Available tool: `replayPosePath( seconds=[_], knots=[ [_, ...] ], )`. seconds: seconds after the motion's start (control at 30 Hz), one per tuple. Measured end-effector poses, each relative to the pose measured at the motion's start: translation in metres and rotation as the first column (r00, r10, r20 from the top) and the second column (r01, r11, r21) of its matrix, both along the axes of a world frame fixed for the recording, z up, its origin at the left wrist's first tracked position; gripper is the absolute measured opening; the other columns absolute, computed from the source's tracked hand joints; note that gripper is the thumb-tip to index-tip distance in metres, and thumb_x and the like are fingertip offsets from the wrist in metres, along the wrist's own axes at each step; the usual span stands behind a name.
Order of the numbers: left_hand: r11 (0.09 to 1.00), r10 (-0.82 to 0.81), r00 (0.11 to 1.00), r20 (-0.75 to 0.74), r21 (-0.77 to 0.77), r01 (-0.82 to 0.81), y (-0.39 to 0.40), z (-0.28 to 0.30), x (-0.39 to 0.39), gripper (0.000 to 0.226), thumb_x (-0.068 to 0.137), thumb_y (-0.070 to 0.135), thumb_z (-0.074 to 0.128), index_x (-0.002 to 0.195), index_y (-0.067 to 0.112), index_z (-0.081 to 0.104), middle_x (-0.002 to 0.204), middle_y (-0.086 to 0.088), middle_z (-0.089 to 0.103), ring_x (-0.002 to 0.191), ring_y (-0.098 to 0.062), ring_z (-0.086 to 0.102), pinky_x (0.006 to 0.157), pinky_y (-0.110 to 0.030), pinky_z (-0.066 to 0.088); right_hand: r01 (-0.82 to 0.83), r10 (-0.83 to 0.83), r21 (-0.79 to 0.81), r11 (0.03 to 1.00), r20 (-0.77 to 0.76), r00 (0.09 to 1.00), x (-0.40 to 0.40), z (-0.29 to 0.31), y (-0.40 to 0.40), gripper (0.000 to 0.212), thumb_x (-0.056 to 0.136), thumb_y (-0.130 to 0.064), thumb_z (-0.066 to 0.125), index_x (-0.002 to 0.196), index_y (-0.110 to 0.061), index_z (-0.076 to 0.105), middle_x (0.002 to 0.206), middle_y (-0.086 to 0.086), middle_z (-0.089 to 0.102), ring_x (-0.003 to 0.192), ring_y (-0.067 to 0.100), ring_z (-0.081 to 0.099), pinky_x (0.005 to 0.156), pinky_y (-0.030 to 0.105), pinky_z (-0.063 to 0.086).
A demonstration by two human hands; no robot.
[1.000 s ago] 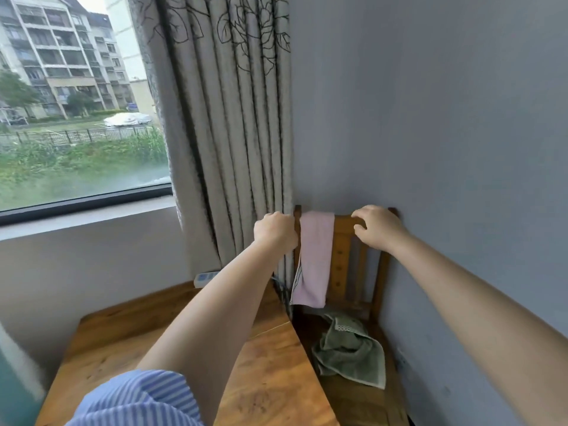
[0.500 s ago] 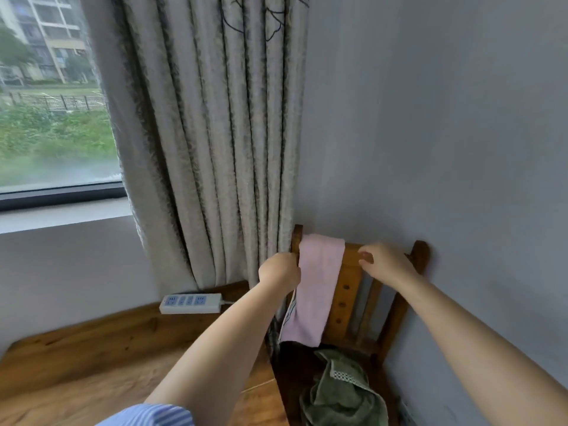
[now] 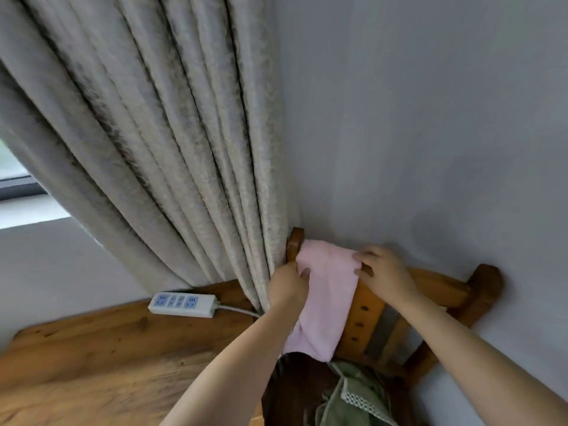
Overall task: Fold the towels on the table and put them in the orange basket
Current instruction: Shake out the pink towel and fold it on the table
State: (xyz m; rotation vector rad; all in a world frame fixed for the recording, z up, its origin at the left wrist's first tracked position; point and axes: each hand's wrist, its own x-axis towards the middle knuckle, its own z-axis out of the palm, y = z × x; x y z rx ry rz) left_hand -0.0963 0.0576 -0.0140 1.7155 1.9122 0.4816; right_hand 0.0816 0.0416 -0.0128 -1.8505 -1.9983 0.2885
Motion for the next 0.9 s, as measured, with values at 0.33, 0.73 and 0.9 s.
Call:
replayPosePath(
  seconds=[0.33,0.73,0.9],
  knots=[
    [0.988,0.137,0.972,0.192,0.038,-0.147,0.002,-0.015,0.011,0.046,0.095,0.020,0.044,0.051,0.018,0.030,0.050,0.002,0.035,0.047,-0.008,0.032,0.043,-0.022,0.020,-0.063,0.070,0.329,0.942,-0.008,0.998,-0.001,-0.010,-0.002,0.023,0.052,0.011,0.081,0.072,0.002,0.072,0.065,0.015,0.067,0.062,0.033,0.065,0.057,0.045,0.056],
    [0.967,0.070,0.988,0.135,0.236,-0.101,-0.065,0.064,-0.051,0.026,0.096,0.024,0.041,0.098,0.010,0.063,0.079,-0.004,0.060,0.073,-0.015,0.047,0.052,-0.022,0.028,-0.080,0.131,0.320,0.944,-0.141,0.981,-0.042,0.068,-0.054,0.019,0.084,-0.004,0.061,0.100,0.003,0.068,0.081,0.012,0.057,0.077,0.025,0.056,0.064,0.020,0.036],
    [0.902,0.112,0.983,0.145,0.399,-0.162,-0.134,0.112,-0.112,0.028,0.094,0.022,0.045,0.084,0.004,0.064,0.088,-0.013,0.066,0.073,-0.018,0.045,0.061,-0.024,0.028,-0.110,0.197,0.434,0.894,-0.161,0.967,-0.104,0.124,-0.107,0.017,0.083,-0.002,0.061,0.096,0.005,0.069,0.083,0.021,0.061,0.072,0.024,0.050,0.064,0.021,0.029]
  ],
)
